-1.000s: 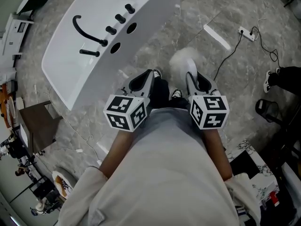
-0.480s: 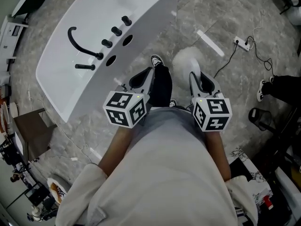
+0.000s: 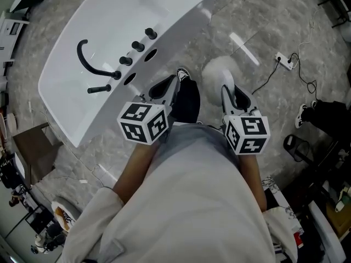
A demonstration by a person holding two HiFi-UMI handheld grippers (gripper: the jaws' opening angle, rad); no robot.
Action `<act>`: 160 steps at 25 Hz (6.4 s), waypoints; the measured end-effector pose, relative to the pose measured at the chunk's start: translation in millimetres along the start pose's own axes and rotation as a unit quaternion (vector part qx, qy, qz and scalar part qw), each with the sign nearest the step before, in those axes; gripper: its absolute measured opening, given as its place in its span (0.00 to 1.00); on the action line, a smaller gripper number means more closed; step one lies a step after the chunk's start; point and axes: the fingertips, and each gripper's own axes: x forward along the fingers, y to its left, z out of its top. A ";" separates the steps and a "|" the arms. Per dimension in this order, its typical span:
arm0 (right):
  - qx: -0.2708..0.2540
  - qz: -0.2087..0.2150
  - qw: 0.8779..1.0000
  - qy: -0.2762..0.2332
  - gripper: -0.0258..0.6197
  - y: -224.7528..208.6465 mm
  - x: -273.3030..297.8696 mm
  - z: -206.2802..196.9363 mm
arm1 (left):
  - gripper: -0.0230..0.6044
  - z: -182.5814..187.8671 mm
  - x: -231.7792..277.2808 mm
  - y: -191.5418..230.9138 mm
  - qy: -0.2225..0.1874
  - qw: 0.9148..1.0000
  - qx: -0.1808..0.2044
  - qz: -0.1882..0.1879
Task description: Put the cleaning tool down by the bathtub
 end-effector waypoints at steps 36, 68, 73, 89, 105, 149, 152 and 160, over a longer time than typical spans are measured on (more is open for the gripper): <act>-0.085 0.074 0.992 0.049 0.17 15.1 213.3 183.9 | 0.05 163.0 88.1 172.6 -0.040 0.997 -0.046 0.053; -0.258 0.278 0.917 0.119 0.17 7.4 371.3 290.8 | 0.05 235.3 129.8 238.9 -0.126 0.941 -0.189 0.251; -0.289 0.316 0.893 0.137 0.17 9.3 387.4 291.8 | 0.05 238.2 137.7 242.2 -0.134 0.927 -0.211 0.279; -0.352 0.400 0.822 0.200 0.17 17.9 421.6 271.3 | 0.05 220.5 140.3 235.6 -0.141 0.878 -0.279 0.363; -0.380 0.425 0.784 0.244 0.17 33.1 430.1 239.8 | 0.05 200.9 124.7 229.8 -0.152 0.853 -0.320 0.384; -0.416 0.393 0.745 0.342 0.17 17.2 471.1 151.5 | 0.05 169.1 85.3 239.2 -0.136 0.846 -0.340 0.389; -0.419 0.391 0.743 0.345 0.17 16.4 474.2 147.8 | 0.05 166.8 83.8 238.6 -0.136 0.844 -0.341 0.390; -0.420 0.376 0.740 0.367 0.17 4.2 485.3 132.5 | 0.05 157.9 76.5 236.3 -0.138 0.836 -0.352 0.397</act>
